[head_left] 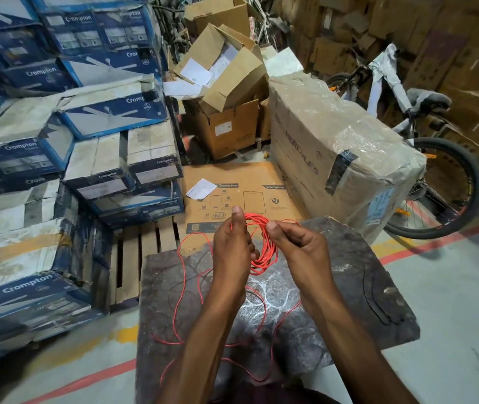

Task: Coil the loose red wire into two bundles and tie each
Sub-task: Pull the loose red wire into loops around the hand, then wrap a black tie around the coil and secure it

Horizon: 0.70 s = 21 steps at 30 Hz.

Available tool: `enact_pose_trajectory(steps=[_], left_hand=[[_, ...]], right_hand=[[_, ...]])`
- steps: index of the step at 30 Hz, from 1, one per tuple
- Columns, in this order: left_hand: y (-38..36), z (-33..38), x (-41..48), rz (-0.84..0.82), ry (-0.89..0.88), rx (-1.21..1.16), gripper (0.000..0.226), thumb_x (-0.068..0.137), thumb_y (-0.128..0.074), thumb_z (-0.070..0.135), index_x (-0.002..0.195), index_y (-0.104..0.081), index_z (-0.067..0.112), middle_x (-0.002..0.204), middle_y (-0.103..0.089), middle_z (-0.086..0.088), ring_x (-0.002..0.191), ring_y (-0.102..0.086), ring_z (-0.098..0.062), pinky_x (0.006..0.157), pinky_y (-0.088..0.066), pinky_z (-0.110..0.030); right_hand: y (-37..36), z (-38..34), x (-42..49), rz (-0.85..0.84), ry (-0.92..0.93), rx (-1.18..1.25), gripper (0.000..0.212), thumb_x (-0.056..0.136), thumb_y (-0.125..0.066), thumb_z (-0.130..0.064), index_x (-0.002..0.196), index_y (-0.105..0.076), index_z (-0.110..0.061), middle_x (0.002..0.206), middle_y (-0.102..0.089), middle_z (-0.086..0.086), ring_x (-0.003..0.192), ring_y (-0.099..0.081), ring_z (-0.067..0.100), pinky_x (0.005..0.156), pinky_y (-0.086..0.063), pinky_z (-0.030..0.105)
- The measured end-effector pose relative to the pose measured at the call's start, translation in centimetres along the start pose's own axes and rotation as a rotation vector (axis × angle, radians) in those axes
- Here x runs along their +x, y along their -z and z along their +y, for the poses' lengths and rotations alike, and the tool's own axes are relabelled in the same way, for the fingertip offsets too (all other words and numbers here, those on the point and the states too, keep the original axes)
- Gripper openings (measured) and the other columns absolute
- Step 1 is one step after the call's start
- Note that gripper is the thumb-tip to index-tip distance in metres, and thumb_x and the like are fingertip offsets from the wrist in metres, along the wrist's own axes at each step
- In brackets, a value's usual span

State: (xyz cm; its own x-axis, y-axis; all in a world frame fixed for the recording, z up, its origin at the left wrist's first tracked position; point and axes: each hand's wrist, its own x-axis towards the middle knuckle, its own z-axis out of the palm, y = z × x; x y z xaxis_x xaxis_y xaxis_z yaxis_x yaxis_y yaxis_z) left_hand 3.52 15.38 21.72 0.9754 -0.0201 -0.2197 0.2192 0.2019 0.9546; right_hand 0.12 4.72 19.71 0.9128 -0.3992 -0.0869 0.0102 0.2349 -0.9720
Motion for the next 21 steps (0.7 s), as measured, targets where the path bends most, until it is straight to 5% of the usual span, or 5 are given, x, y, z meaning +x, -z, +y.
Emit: enact_pose_trajectory(steps=[10,14,21], left_hand=[[-1.5,-2.9,0.5,-0.077,0.194,-0.229,0.038,0.108,-0.042,0.033,0.072,-0.036,0.023,0.051,-0.022,0.009,0.039,-0.022,-0.003,0.037,-0.022,-0.017],[-2.3,-4.0,0.4,-0.099,0.224,-0.231,0.04,0.108,-0.043,0.034,0.07,-0.036,0.022,0.051,-0.023,0.009,0.039,-0.022,-0.004,0.038,-0.022,-0.018],[-4.4,-6.8,0.2,-0.15,0.3,-0.26,0.037,0.109,-0.042,0.032,0.073,-0.035,0.023,0.049,-0.023,0.01,0.037,-0.022,-0.003,0.037,-0.022,-0.017]], right_hand=[[4.0,0.8,0.7,-0.096,-0.08,-0.132,0.027,0.102,-0.061,-0.029,0.109,-0.078,-0.01,0.081,-0.069,-0.014,0.072,-0.056,-0.004,0.069,-0.043,0.008],[6.4,1.8,1.1,-0.007,-0.108,-0.193,0.02,0.101,-0.06,-0.032,0.103,-0.078,-0.024,0.097,-0.08,-0.009,0.069,-0.058,-0.009,0.063,-0.043,0.005],[13.2,6.7,1.8,0.244,-0.237,-0.218,0.007,0.095,-0.072,-0.019,0.098,-0.078,-0.016,0.078,-0.074,-0.008,0.055,-0.054,-0.006,0.051,-0.04,0.008]])
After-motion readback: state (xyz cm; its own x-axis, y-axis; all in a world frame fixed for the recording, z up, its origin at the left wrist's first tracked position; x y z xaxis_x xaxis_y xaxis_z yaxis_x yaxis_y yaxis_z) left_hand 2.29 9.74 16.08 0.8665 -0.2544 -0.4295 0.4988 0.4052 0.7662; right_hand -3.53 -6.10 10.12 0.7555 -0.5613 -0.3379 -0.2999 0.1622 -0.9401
